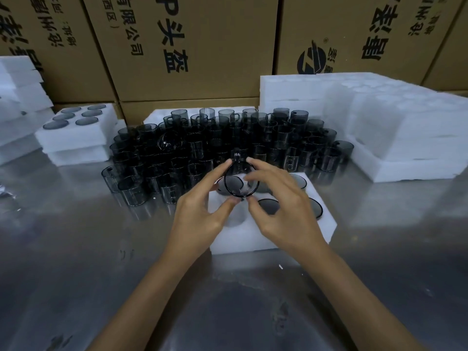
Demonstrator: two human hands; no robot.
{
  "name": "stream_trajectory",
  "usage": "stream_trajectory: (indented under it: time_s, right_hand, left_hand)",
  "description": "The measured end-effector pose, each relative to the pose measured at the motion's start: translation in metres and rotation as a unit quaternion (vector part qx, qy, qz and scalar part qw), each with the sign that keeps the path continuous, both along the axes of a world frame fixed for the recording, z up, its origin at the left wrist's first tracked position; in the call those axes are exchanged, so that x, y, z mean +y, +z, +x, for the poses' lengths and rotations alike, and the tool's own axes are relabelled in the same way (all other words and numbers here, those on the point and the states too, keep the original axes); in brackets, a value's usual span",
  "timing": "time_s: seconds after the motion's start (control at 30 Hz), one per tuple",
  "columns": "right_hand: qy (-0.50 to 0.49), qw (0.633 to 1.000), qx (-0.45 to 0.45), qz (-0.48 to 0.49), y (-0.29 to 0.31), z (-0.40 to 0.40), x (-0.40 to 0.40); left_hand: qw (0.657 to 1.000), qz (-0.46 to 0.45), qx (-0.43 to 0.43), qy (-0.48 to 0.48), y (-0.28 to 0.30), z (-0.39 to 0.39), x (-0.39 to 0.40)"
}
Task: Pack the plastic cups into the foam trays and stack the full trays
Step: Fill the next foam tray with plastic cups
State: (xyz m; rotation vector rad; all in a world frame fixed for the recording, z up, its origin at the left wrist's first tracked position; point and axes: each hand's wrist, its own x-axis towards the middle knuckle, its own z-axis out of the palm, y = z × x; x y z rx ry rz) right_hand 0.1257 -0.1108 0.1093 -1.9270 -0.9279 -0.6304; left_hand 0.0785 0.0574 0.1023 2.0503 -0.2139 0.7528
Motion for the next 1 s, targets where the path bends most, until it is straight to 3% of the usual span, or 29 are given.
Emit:
stream_trajectory:
  time_s: [0.2,0.43,0.53,0.63,0.77,0.87,1.0]
  right_hand:
    - [0.071,0.985,0.157,-0.02,-0.002,-0.001,-0.01]
    - [0.064,0.981,0.181,-0.038,-0.002,-0.007,-0.008]
    - [0.021,0.979,0.173,-0.104,-0.007,-0.005,-0.007]
    - [0.007,0.976,0.162,-0.145,-0.009,-0.005,-0.007]
    - [0.018,0.977,0.133,-0.169,-0.009,-0.005,-0.008]
    - [0.005,0.98,0.047,-0.191,-0.007,-0.006,-0.01]
    - [-0.028,0.994,-0.017,-0.103,-0.006,-0.007,-0.013]
  left_hand:
    - [0.996,0.078,0.016,0.026,0.004,-0.009,0.005]
    - [0.991,0.103,0.085,0.004,0.012,-0.015,0.023]
    - [0.99,0.051,0.128,-0.019,0.012,-0.014,0.03]
    - [0.996,0.032,0.081,0.029,0.01,-0.014,0.027]
    - [0.989,0.128,-0.05,0.047,0.006,-0.018,0.022]
    - [0.98,0.165,-0.105,0.035,0.001,-0.019,0.026]
    - [0.973,0.178,-0.136,0.047,-0.002,-0.018,0.031]
